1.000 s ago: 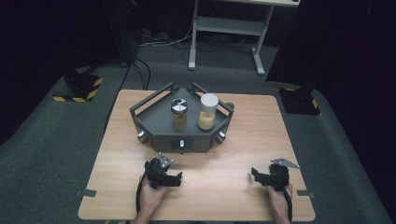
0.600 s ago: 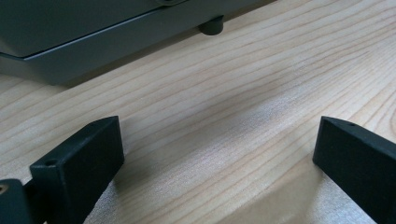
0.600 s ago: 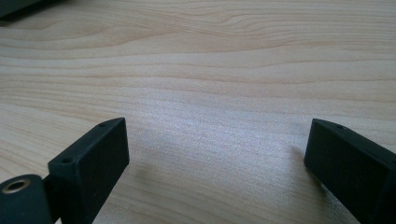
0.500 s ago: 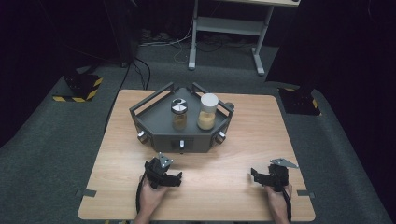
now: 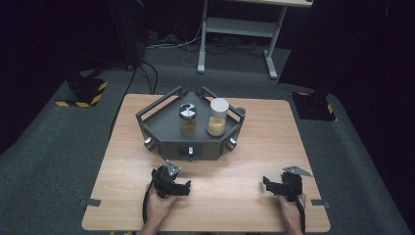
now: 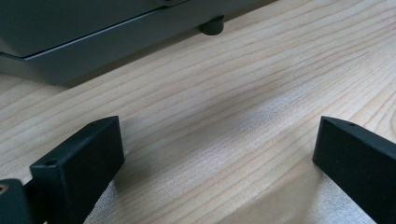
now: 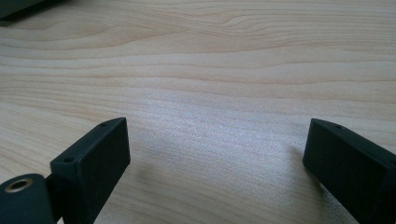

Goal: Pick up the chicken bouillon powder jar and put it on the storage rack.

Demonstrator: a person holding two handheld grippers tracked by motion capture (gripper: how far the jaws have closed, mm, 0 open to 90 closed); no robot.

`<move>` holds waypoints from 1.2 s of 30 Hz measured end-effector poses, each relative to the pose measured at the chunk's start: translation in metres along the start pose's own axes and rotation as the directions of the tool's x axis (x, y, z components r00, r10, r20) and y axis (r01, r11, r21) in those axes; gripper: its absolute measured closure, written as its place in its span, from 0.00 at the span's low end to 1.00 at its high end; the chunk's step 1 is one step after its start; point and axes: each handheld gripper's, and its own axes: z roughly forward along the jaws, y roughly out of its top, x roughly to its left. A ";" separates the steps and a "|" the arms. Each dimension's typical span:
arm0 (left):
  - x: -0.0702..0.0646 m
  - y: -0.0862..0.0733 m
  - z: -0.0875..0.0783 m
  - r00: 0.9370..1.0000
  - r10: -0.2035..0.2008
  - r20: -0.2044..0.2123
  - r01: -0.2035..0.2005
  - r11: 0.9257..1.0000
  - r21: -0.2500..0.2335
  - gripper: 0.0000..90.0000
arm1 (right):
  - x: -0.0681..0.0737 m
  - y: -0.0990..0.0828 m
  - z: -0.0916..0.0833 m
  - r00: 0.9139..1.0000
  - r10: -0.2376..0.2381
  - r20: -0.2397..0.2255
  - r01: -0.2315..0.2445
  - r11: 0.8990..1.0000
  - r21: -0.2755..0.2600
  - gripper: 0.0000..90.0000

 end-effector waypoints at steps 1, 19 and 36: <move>0.000 0.000 0.000 1.000 0.001 0.000 -0.001 1.000 0.000 0.02 | 0.000 0.000 0.000 1.000 0.000 0.001 0.000 1.000 0.000 0.07; 0.000 0.000 0.000 1.000 0.000 0.000 0.000 1.000 0.000 0.02 | 0.001 0.000 0.000 1.000 -0.006 0.004 0.006 1.000 0.003 0.08; 0.000 0.000 0.000 1.000 0.000 0.000 0.000 1.000 0.000 0.02 | 0.001 0.000 0.000 1.000 -0.005 0.003 0.005 1.000 0.002 0.08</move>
